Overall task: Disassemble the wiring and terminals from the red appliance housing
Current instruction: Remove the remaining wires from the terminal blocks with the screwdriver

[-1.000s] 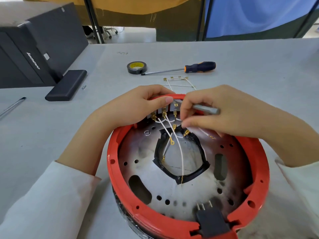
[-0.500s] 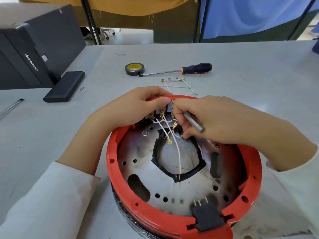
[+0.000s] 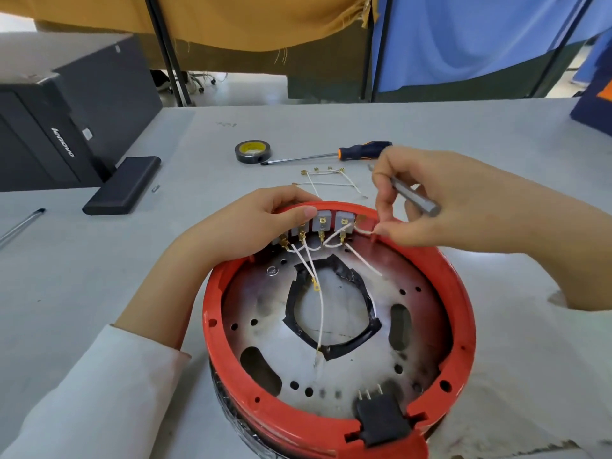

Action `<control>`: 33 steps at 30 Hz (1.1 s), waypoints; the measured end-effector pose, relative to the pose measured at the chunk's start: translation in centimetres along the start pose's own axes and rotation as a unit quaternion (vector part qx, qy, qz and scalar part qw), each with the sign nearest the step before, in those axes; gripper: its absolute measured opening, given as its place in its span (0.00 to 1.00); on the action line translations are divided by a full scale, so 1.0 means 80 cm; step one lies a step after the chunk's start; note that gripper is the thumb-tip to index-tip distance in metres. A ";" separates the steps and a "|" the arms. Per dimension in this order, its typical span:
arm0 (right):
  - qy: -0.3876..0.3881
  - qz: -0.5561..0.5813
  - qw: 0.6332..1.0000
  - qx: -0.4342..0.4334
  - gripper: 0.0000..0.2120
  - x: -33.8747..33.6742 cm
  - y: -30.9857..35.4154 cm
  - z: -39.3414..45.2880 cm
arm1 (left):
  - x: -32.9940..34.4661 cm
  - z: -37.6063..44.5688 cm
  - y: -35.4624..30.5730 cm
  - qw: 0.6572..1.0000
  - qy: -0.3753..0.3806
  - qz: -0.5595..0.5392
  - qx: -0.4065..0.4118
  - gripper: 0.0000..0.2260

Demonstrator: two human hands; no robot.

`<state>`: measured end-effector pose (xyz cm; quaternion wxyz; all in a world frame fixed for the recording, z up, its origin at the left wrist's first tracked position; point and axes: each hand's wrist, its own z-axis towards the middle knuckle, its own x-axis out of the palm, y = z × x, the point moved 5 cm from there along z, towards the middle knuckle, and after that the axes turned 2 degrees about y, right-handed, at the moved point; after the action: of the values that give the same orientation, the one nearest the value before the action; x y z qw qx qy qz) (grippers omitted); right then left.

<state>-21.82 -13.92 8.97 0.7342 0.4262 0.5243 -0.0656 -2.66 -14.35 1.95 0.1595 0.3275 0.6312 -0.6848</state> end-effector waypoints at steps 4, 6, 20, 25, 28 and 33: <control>-0.047 0.144 0.987 0.045 0.14 -0.028 -0.024 0.001 | 0.000 0.000 0.001 1.000 0.000 -0.009 -0.003 0.08; -0.101 0.227 0.966 0.072 0.14 -0.030 -0.045 0.015 | 0.000 0.000 0.001 1.000 -0.002 -0.011 -0.006 0.09; -0.158 0.182 0.929 0.281 0.18 0.042 -0.165 0.150 | 0.000 0.001 0.003 1.000 -0.004 -0.016 -0.012 0.09; -0.174 0.178 0.926 0.284 0.14 0.043 -0.172 0.144 | 0.001 0.000 0.004 1.000 -0.004 -0.008 -0.014 0.09; -0.191 0.174 0.934 0.248 0.10 0.034 -0.161 0.131 | 0.001 0.000 0.002 1.000 -0.002 -0.007 -0.016 0.09; -0.211 0.254 0.933 0.144 0.10 0.020 -0.106 0.098 | -0.002 -0.002 -0.001 0.999 -0.033 0.019 -0.017 0.12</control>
<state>-20.09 -24.15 3.60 0.7510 0.6225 0.2167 -0.0395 -2.57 -14.20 2.08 0.1992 0.3135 0.6310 -0.6811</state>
